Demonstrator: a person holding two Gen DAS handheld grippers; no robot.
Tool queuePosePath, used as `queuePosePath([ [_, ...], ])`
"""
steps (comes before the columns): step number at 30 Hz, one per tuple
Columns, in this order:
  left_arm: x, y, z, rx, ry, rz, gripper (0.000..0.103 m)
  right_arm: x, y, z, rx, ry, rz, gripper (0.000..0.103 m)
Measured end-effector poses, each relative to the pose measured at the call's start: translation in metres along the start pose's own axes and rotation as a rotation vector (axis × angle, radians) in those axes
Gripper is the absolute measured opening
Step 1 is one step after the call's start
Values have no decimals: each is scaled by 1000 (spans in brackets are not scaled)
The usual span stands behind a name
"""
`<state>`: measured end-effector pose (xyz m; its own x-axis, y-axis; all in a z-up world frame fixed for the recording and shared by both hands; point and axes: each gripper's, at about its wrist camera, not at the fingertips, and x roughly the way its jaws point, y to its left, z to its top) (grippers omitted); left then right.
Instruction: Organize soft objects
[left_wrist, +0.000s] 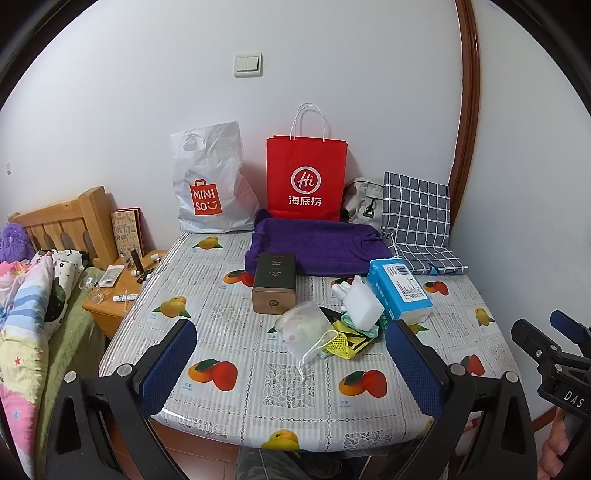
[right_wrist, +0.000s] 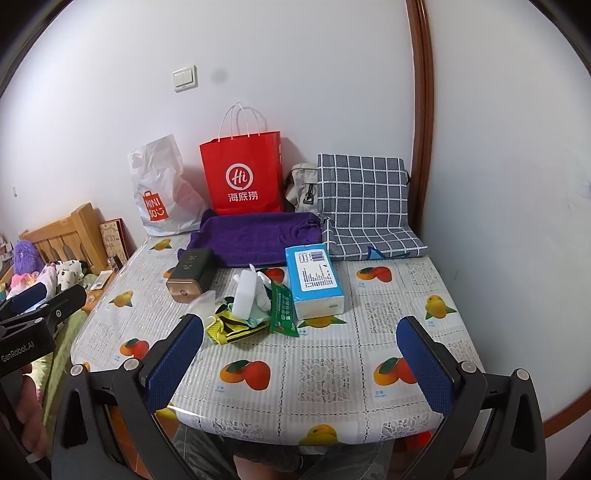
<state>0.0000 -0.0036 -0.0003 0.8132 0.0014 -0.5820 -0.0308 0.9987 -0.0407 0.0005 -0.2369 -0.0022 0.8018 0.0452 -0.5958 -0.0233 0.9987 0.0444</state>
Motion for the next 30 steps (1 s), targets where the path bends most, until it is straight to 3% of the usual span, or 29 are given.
queuePosePath([
  [30, 0, -1, 0, 3, -2, 3, 103, -3, 2, 1, -3, -9, 1, 103],
])
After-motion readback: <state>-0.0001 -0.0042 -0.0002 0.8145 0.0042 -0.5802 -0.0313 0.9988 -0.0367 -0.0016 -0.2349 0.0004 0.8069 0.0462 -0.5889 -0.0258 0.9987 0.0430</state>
